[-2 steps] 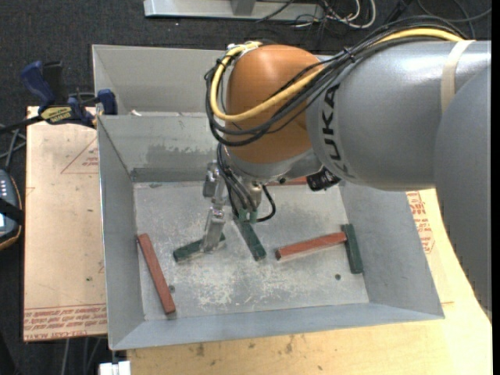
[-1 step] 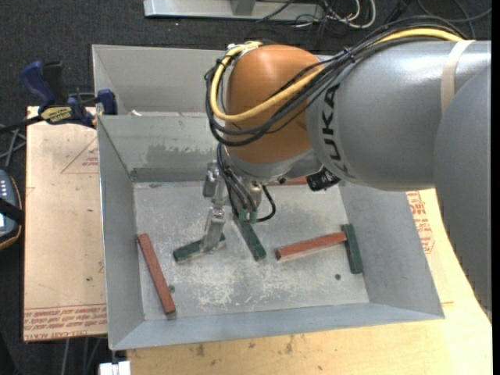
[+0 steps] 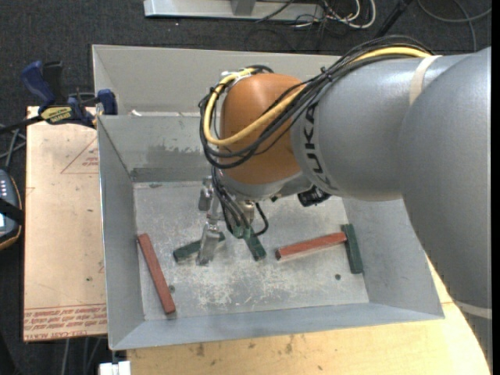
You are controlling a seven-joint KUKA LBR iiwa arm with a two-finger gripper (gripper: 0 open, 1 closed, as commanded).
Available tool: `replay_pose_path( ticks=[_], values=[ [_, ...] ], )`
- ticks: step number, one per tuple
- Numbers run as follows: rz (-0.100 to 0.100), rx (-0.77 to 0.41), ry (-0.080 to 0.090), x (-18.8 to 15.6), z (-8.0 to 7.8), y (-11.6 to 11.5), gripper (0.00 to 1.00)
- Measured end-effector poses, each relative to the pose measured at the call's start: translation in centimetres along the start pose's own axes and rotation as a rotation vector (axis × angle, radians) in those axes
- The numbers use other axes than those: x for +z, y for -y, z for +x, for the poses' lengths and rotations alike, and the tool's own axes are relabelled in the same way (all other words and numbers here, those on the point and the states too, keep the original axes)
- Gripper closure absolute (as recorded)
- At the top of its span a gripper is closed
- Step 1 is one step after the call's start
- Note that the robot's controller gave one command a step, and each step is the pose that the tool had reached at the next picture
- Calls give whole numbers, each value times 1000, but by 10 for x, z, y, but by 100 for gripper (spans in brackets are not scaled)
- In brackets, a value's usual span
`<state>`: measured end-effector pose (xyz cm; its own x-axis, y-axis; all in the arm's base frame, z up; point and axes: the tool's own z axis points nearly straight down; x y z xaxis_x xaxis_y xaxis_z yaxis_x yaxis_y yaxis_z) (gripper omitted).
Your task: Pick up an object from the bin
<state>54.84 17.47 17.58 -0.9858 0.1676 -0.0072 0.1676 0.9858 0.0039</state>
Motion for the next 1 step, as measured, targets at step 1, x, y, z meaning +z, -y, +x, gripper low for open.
replay_pose_path(
  ticks=[1],
  values=[
    [2,101,-5,52,-4,8,0]
  ],
)
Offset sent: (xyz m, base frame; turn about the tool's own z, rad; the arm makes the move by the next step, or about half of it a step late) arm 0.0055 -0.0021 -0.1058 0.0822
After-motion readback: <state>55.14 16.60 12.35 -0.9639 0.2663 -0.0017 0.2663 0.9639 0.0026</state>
